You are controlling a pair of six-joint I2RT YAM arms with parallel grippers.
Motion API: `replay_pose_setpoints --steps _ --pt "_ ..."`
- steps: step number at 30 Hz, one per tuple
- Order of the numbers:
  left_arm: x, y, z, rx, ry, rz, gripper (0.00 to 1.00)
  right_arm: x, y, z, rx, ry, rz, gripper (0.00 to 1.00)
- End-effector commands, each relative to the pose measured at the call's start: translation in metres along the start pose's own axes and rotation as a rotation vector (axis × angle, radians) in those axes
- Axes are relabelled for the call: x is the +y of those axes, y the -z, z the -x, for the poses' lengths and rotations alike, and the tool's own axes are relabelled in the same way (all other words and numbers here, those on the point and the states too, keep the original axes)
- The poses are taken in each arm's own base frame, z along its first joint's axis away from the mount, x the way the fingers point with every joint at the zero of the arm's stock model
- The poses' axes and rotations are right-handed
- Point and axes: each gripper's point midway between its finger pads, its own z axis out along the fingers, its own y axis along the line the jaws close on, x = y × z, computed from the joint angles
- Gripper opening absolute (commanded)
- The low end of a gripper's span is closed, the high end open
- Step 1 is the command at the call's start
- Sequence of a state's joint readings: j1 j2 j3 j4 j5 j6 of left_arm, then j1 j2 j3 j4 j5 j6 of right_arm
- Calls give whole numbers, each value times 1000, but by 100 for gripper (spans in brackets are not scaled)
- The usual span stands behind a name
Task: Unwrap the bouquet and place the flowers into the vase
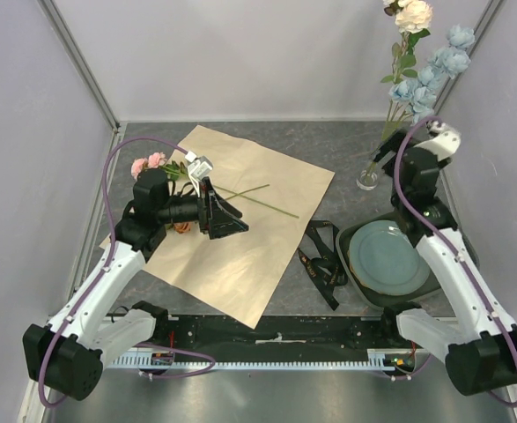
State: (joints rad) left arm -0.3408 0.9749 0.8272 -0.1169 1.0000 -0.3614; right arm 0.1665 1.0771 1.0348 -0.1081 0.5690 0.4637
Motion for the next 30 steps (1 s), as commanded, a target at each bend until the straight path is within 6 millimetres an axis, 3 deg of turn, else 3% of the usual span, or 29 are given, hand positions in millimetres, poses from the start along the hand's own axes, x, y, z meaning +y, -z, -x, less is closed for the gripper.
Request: replay_pose_setpoints --steps 1,2,4,5,6,8,9,11,12,15,20,24,29,30 --pt "6 -4 2 -5 -17 0 77 39 52 -104 332 29 260 95" --pt "8 -5 1 -3 -12 4 77 37 62 -130 391 50 277 95" --pt "17 -7 -1 2 11 30 77 53 91 -164 483 58 360 96" --pt "22 -9 -1 0 25 49 76 48 102 -189 530 84 371 96" --pt "35 -10 0 -10 45 108 74 59 121 -206 566 104 434 96" --pt "52 -10 -1 -27 97 194 73 62 135 -230 594 148 475 96" --pt "73 -9 -1 -51 128 297 73 72 148 -236 595 185 535 96" --pt "93 -7 -2 -90 213 404 73 80 153 -239 584 231 569 97" --pt "114 -4 -7 -113 257 496 73 84 155 -237 568 255 596 97" --pt "147 -1 -14 -178 425 638 73 97 153 -224 527 266 634 98" --pt "209 -4 -35 -223 753 805 72 115 161 -212 522 269 719 98" --pt "249 2 -20 -344 816 940 70 112 170 -214 545 251 755 98" --pt "291 18 -11 -515 956 1047 68 89 178 -211 532 259 755 98" --pt "296 17 1 -566 965 1019 67 82 176 -210 525 269 737 98"
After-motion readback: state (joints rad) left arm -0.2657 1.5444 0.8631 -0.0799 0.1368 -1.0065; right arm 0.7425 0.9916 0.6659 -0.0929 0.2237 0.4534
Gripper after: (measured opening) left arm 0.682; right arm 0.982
